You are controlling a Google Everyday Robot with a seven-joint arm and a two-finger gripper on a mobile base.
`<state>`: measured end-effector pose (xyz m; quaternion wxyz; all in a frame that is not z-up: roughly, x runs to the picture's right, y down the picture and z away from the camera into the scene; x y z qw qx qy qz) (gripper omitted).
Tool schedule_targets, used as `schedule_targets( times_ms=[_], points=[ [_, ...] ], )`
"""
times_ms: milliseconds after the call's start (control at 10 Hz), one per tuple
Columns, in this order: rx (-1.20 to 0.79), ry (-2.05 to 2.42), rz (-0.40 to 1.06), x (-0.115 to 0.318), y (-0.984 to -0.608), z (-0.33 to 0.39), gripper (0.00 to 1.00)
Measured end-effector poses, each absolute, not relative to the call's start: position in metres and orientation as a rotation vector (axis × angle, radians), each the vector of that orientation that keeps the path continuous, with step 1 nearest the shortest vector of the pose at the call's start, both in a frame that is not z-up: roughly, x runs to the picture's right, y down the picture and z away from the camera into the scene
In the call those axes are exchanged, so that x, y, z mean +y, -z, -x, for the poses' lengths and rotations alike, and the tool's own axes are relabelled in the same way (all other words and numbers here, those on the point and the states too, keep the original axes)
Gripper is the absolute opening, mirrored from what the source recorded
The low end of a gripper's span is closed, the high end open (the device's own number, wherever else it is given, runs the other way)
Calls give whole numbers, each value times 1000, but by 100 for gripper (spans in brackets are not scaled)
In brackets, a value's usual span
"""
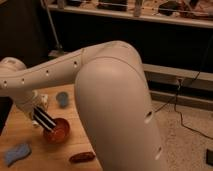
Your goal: Place the eraser on the white sponge
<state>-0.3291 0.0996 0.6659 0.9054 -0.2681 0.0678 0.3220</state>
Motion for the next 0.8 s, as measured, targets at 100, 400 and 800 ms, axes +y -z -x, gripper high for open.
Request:
schedule_targets(
  times_ms=[100,400,800],
  points=[
    [137,-654,556,102,-666,333,15],
    [128,-623,555,109,-666,342,15],
    [140,-636,564,114,-690,340,15]
  ],
)
